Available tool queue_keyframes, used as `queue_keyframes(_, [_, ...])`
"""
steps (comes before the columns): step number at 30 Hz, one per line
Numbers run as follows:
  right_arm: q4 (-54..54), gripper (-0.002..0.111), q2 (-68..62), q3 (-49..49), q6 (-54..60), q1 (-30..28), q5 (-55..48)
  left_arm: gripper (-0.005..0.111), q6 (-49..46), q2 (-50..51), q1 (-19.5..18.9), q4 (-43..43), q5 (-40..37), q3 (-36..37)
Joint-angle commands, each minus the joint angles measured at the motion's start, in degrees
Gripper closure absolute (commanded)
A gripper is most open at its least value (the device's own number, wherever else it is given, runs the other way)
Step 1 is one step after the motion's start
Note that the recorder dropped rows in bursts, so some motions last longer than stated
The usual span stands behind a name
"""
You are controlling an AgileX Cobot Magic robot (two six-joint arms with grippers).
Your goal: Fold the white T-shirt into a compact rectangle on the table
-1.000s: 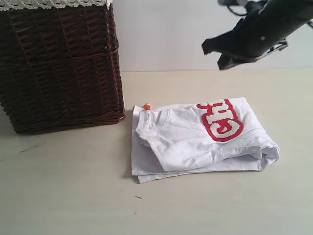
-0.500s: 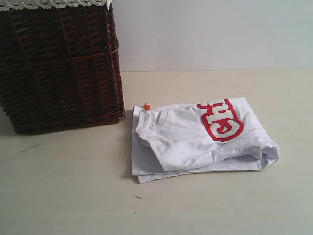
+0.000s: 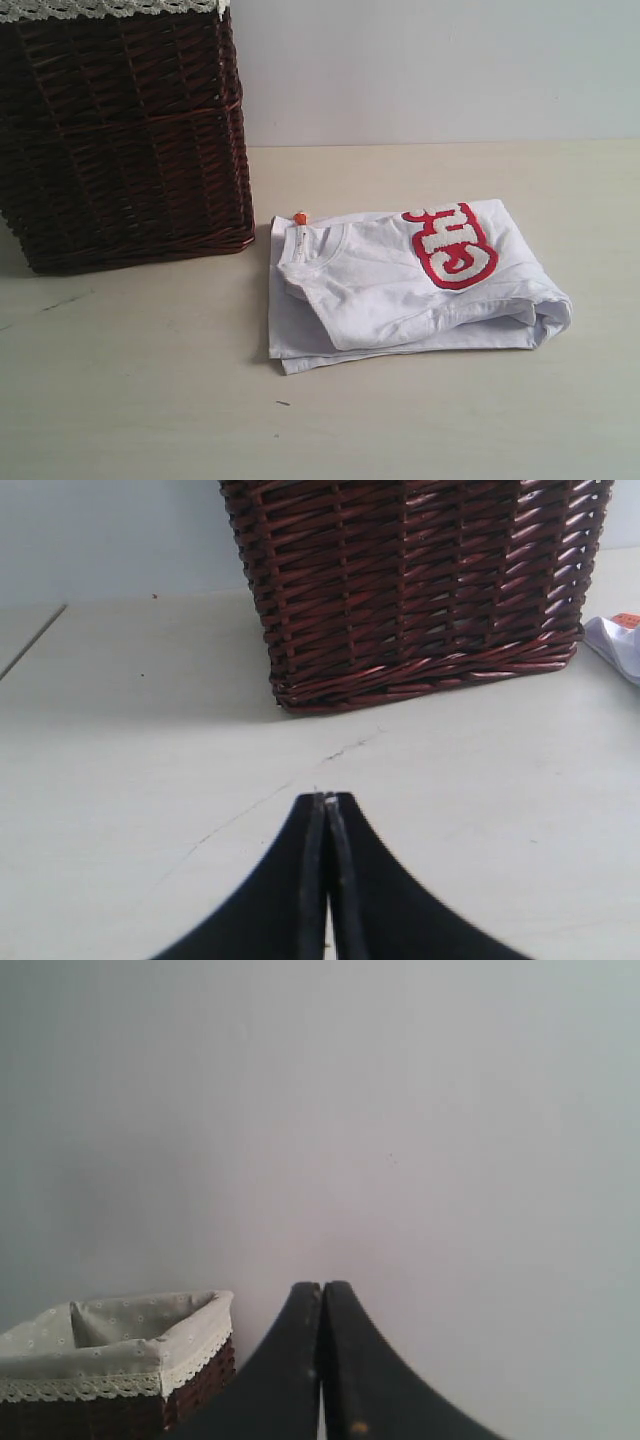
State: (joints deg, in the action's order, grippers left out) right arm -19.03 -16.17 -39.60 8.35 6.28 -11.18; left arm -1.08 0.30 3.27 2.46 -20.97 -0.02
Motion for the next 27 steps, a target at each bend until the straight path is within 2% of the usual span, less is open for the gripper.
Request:
queue_keyframes(1, [0.0,0.108,2.9,0.4,0.4,0.0,-2.1,0.106,-0.2,-0.3,-0.2,0.0,0.4,0.0])
queue_keyframes(22, [1.5,0.108,5.8,0.4,1.0,-0.2,-2.8,0.106,-0.2,-0.3,-0.2,0.0,0.4,0.0])
queue_keyframes(27, [2.6,0.108,9.6,0.4,3.3,-4.0,5.3,0.106,-0.2,-0.3,-0.2,0.0,0.4,0.0])
